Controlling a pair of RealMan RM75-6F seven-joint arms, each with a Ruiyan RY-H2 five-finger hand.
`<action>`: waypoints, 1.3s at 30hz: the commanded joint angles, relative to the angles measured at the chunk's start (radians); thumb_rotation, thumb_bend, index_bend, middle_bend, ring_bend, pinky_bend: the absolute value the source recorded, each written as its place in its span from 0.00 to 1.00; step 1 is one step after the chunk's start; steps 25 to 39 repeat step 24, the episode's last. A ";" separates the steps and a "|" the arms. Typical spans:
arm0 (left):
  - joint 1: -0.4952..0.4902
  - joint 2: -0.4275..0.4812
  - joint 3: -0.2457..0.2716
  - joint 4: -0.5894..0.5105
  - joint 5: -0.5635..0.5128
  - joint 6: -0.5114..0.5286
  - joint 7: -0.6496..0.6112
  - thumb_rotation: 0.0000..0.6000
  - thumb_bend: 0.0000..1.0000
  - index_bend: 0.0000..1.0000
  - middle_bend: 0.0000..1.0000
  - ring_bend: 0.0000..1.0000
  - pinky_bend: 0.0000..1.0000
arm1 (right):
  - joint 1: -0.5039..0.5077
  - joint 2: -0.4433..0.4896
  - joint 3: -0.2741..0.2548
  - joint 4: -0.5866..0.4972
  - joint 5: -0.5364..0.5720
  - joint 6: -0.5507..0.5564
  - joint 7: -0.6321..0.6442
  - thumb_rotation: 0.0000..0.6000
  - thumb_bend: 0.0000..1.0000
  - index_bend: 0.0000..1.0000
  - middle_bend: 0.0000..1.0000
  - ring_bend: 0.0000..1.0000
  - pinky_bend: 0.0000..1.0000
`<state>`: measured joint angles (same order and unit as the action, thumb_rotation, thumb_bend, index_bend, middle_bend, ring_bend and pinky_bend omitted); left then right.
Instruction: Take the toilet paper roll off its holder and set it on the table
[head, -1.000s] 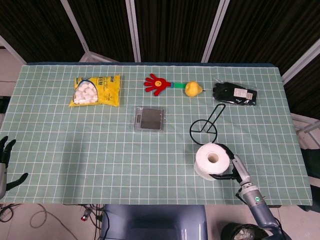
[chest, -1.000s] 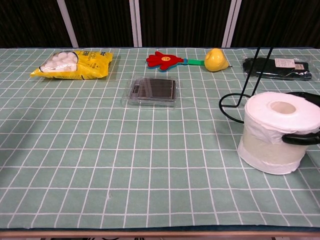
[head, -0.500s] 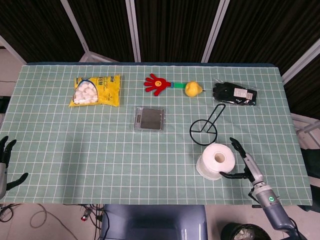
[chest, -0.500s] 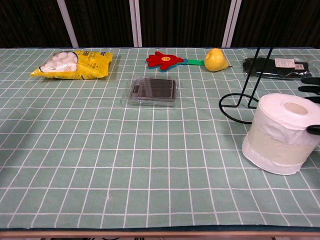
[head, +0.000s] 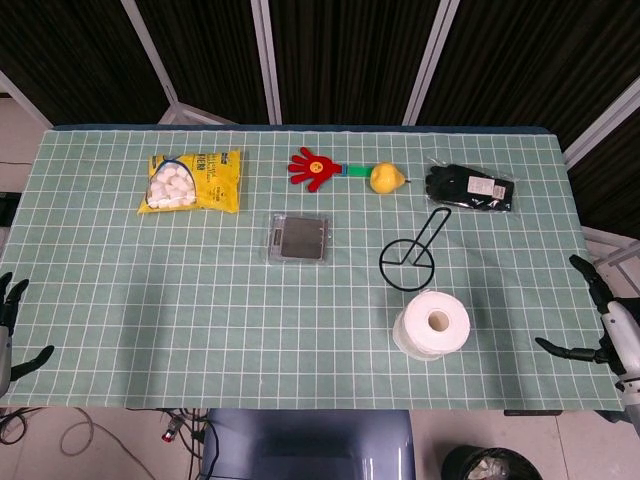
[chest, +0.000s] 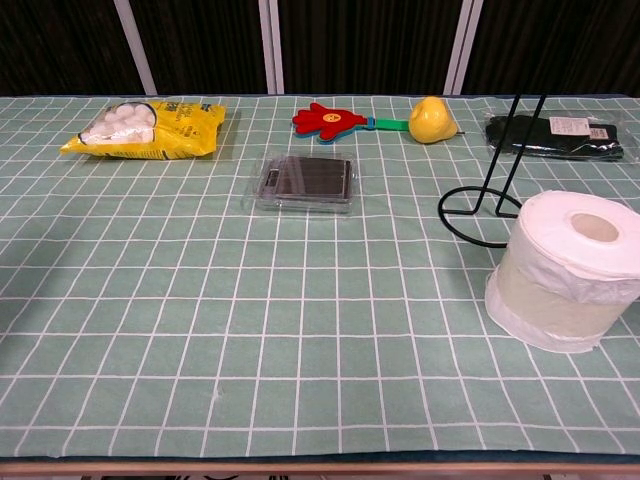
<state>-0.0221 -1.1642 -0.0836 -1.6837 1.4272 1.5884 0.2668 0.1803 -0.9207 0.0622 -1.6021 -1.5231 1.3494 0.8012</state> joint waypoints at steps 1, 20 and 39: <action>0.002 0.007 -0.008 -0.016 -0.031 -0.011 0.007 1.00 0.10 0.12 0.00 0.00 0.00 | -0.067 0.001 0.016 -0.046 0.060 0.125 -0.538 1.00 0.04 0.00 0.00 0.00 0.00; 0.009 0.037 -0.026 0.008 -0.031 0.006 -0.080 1.00 0.10 0.12 0.00 0.00 0.00 | -0.140 -0.192 -0.008 0.036 -0.021 0.298 -0.955 1.00 0.04 0.00 0.00 0.00 0.00; 0.009 0.037 -0.020 0.008 -0.018 0.008 -0.074 1.00 0.10 0.12 0.00 0.00 0.00 | -0.139 -0.193 -0.010 0.035 -0.024 0.287 -0.943 1.00 0.04 0.00 0.00 0.00 0.00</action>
